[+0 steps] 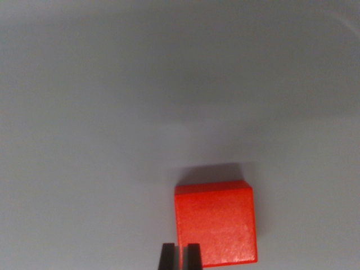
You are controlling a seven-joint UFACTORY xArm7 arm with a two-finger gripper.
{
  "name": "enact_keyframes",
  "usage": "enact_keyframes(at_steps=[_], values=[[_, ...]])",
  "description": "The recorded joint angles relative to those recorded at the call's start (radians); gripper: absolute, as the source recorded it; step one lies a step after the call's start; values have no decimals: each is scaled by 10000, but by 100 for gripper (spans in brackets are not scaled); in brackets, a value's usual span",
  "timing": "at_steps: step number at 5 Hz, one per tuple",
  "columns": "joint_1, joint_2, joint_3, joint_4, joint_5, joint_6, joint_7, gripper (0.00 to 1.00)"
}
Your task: Reach red block
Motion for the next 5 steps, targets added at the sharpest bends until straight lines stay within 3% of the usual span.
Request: enact_keyframes(at_steps=[1, 2, 3, 4, 5], values=[[-52, 197, -42, -154, -11, -345, -19, 0], [-52, 197, -42, -154, -11, -345, -19, 0], [-98, 370, -79, -289, -21, -648, -36, 0], [-98, 370, -79, -289, -21, -648, -36, 0], [-137, 516, -110, -403, -30, -903, -50, 0]])
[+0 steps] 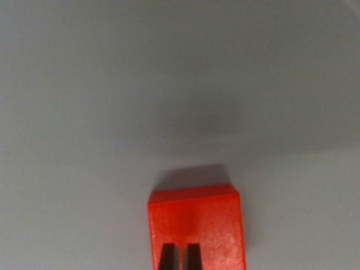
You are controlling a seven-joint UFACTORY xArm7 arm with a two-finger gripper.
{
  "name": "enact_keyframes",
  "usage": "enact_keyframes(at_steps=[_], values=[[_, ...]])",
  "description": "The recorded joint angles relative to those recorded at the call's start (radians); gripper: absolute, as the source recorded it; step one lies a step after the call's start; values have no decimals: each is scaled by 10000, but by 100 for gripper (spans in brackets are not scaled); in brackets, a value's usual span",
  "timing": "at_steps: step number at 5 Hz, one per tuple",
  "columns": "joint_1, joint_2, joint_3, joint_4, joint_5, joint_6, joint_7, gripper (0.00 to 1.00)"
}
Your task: Reach red block
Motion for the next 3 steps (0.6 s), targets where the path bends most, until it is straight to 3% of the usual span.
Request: enact_keyframes(at_steps=[3], values=[[-31, 115, -25, -90, -7, -201, -11, 0]])
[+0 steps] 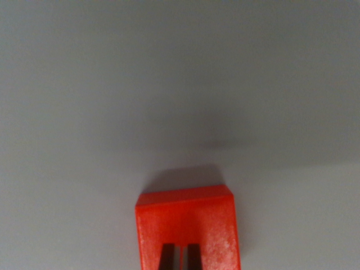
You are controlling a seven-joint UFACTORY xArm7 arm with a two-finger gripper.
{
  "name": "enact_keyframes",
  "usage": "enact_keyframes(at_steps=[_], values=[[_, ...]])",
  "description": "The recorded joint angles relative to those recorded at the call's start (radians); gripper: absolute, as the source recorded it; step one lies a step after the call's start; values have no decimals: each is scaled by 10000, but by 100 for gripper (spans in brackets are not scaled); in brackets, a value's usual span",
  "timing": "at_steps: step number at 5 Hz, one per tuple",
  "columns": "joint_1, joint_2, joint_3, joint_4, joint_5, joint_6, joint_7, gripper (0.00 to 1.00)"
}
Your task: Reach red block
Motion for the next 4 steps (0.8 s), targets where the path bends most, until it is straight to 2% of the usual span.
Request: enact_keyframes(at_steps=[1, 4], values=[[-21, 80, -17, -63, -5, -141, -8, 0], [-33, 123, -26, -96, -7, -216, -12, 0]])
